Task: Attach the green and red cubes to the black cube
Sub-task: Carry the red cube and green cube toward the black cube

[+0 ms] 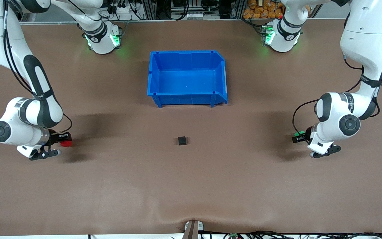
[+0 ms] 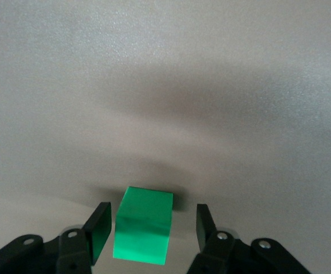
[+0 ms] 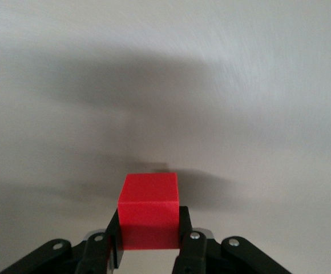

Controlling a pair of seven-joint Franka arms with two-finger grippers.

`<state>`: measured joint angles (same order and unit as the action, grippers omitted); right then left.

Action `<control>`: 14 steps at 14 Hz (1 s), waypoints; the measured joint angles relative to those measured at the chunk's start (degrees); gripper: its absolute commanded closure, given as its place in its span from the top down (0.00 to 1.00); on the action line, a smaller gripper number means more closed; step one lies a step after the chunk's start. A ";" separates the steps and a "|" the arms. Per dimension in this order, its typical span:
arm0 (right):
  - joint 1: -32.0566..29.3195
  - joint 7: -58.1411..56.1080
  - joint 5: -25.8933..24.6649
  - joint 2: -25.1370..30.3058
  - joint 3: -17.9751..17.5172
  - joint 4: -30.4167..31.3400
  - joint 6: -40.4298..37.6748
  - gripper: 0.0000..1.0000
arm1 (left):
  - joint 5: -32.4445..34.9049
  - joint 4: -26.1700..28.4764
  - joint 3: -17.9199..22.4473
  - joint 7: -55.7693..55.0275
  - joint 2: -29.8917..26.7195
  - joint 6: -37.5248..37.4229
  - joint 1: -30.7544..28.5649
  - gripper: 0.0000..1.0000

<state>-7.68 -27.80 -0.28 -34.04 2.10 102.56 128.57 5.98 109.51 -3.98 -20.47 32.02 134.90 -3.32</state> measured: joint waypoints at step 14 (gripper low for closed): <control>19.22 -41.26 -0.05 -0.85 -0.97 -8.42 -0.13 0.03 | 0.00 -0.10 -0.13 0.00 0.07 0.04 0.24 0.00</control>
<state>11.55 -69.06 -0.34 -34.89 1.13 94.14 128.43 5.98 109.41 -4.11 -20.47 32.09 134.94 -3.07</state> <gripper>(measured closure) 0.604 0.604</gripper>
